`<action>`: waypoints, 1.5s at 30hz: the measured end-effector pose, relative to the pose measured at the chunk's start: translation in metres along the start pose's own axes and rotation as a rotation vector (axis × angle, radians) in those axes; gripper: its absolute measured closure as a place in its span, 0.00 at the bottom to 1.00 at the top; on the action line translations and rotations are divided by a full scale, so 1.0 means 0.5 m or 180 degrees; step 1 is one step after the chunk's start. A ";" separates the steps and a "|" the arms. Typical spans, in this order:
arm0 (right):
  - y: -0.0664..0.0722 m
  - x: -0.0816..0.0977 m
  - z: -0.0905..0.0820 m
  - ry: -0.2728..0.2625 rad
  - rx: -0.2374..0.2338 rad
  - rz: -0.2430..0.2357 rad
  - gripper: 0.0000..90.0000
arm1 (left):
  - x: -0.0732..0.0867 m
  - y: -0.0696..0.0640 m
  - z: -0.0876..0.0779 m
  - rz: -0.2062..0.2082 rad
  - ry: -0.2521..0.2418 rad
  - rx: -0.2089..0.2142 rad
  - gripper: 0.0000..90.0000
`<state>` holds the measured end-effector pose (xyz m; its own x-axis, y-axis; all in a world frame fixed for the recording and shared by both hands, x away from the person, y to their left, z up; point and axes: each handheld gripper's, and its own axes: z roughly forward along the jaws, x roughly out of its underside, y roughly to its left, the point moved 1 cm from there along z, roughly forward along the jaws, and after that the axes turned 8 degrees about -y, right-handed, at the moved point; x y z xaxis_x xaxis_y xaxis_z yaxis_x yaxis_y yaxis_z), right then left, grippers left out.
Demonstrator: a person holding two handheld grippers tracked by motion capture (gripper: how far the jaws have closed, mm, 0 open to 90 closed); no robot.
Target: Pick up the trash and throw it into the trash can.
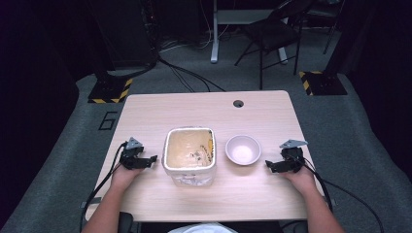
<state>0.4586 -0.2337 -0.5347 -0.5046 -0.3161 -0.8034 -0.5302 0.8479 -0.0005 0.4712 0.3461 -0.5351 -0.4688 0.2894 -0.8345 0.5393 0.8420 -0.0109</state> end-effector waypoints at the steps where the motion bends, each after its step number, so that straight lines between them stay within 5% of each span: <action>1: 0.000 0.000 -0.001 -0.0005 0.0017 0.0016 0.05 | 0.000 0.000 0.000 0.0000 0.0000 0.0000 0.23; 15: -0.002 -0.005 -0.017 0.0005 0.0018 0.0037 0.32 | 0.000 0.000 0.001 -0.0008 -0.0005 -0.0009 0.23; 23: -0.006 -0.007 -0.020 0.0040 0.0044 0.0055 0.35 | -0.001 0.001 0.002 -0.0016 -0.0002 -0.0012 0.23; 30: -0.012 -0.026 -0.042 0.0012 0.0119 0.0271 0.45 | -0.001 0.001 0.002 -0.0018 -0.0002 -0.0019 0.23; 45: 0.014 -0.080 -0.084 -0.0166 0.0103 0.0257 0.50 | -0.001 0.000 0.002 -0.0021 0.0001 -0.0022 0.23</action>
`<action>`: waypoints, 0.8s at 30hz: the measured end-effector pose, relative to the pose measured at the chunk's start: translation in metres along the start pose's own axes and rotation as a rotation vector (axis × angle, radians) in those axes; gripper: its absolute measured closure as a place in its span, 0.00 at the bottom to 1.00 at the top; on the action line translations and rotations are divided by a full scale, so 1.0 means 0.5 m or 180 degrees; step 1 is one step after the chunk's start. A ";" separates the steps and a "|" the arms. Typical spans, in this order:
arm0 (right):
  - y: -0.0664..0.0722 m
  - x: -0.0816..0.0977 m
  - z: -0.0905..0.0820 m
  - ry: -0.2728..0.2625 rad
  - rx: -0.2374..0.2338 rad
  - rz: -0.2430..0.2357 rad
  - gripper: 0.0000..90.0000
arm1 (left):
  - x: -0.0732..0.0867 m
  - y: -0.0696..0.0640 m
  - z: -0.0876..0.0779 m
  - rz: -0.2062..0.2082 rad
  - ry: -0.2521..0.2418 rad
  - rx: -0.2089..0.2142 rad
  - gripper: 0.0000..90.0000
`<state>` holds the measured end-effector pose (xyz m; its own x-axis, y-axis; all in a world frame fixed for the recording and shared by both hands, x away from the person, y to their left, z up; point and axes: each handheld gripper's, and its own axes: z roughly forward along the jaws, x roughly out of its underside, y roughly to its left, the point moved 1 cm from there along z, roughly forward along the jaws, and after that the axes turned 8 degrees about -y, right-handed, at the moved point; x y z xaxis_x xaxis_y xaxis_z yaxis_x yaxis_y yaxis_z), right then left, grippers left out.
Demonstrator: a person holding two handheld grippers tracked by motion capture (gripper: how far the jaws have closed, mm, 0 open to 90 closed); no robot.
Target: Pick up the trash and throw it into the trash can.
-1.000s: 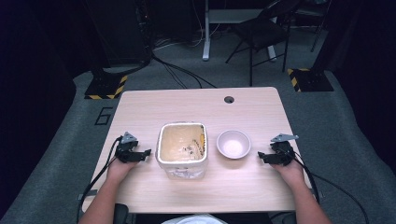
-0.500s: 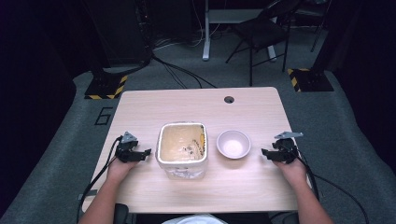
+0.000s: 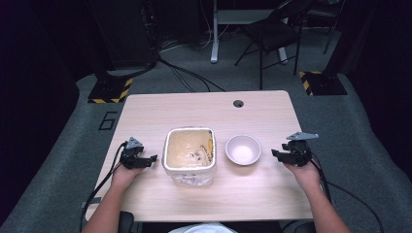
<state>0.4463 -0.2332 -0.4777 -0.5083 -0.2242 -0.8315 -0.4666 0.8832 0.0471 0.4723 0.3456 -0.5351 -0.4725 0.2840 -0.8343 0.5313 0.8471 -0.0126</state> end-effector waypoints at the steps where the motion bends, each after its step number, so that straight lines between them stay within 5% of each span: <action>1: 0.006 -0.006 -0.001 -0.0034 -0.0032 0.0033 0.51 | 0.000 0.000 0.000 -0.0001 -0.0001 0.0000 0.23; 9: 0.023 -0.023 0.004 -0.0082 -0.0097 0.0106 0.56 | 0.000 0.000 0.000 -0.0002 -0.0002 -0.0001 0.23; 24: 0.057 -0.061 0.049 0.0023 -0.0096 -0.0066 0.55 | 0.000 0.000 0.000 -0.0002 -0.0002 -0.0001 0.23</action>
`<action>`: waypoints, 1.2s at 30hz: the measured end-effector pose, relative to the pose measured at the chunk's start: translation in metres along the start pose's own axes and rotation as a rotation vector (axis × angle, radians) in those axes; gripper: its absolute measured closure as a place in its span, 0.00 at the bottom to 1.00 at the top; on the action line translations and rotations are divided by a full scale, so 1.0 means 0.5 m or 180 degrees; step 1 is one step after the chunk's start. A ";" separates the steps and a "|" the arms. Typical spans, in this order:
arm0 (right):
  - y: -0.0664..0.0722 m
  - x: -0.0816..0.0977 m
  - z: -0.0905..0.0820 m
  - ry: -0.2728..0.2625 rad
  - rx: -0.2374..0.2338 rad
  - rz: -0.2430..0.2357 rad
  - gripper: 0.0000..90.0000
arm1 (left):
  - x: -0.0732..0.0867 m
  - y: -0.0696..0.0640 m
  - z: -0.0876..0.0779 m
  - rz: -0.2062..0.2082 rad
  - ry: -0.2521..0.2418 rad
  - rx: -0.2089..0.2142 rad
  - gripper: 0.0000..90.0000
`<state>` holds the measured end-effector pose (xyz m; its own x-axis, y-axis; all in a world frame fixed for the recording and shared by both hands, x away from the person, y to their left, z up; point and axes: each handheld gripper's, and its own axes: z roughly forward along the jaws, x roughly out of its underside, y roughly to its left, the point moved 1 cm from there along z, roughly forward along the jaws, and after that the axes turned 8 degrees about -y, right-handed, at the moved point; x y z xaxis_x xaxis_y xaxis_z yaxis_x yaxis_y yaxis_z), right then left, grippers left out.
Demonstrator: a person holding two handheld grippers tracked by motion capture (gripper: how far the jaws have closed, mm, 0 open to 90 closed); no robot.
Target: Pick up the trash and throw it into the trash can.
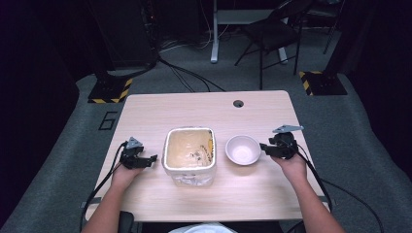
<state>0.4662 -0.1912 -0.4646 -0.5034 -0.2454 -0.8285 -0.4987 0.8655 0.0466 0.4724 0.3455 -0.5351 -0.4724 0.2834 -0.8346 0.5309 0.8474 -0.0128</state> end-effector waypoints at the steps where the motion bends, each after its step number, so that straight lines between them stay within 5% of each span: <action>1: 0.003 -0.005 0.008 0.0018 -0.0004 -0.0027 0.54 | 0.000 0.000 0.000 0.0001 0.0002 0.0003 0.23; 18: 0.003 -0.002 0.067 0.0178 -0.0001 -0.0014 0.53 | 0.000 0.000 0.000 0.0006 0.0003 0.0002 0.23; 36: 0.004 0.009 0.101 0.0283 -0.0148 0.0075 0.67 | 0.000 0.001 0.000 0.0008 0.0003 0.0004 0.23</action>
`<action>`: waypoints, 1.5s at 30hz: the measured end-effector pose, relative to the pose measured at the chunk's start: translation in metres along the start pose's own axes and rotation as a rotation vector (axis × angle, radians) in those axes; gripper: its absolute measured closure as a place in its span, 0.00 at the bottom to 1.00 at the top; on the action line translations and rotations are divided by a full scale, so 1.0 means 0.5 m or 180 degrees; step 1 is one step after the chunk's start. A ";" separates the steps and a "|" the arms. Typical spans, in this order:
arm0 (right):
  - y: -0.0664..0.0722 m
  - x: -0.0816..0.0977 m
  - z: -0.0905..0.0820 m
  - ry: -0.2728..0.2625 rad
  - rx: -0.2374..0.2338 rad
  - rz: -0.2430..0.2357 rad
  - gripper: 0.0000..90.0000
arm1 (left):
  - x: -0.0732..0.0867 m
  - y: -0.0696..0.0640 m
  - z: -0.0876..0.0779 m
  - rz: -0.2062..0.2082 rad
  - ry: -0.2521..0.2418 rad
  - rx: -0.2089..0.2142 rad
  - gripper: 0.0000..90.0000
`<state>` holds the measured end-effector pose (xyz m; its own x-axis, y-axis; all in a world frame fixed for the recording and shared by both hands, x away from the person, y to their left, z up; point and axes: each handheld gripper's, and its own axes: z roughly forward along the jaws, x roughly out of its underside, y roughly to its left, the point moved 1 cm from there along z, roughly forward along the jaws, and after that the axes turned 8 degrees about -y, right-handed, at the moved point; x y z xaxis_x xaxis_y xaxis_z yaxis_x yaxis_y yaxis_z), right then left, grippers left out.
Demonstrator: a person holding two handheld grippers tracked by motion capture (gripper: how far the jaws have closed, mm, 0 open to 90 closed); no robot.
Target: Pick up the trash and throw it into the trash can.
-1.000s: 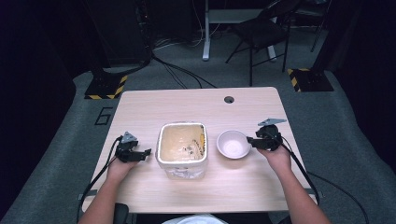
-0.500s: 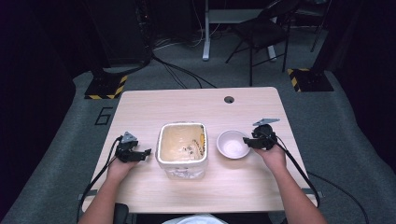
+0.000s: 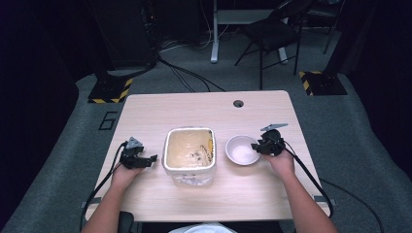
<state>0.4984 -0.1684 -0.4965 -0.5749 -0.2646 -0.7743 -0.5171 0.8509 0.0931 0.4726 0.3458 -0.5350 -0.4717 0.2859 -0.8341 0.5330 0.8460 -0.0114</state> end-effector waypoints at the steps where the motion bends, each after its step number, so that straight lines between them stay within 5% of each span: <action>1: -0.001 0.001 0.002 0.0008 -0.0005 -0.0010 0.67 | 0.000 0.000 0.000 -0.0001 0.0000 0.0000 0.23; 18: 0.005 -0.005 -0.012 0.0031 -0.0134 -0.0022 0.86 | 0.000 0.000 0.000 -0.0001 -0.0001 0.0001 0.23; 29: 0.054 -0.049 -0.049 0.0005 -0.0156 -0.0440 0.91 | 0.000 0.000 0.000 -0.0001 0.0000 0.0001 0.23; 45: 0.071 -0.108 -0.120 -0.0154 -0.0106 -0.0585 0.93 | 0.000 0.000 0.000 -0.0002 -0.0001 -0.0002 0.23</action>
<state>0.4727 -0.1511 -0.4138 -0.4380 -0.3915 -0.8093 -0.6318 0.7745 -0.0327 0.4725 0.3457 -0.5350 -0.4719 0.2852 -0.8342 0.5322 0.8465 -0.0117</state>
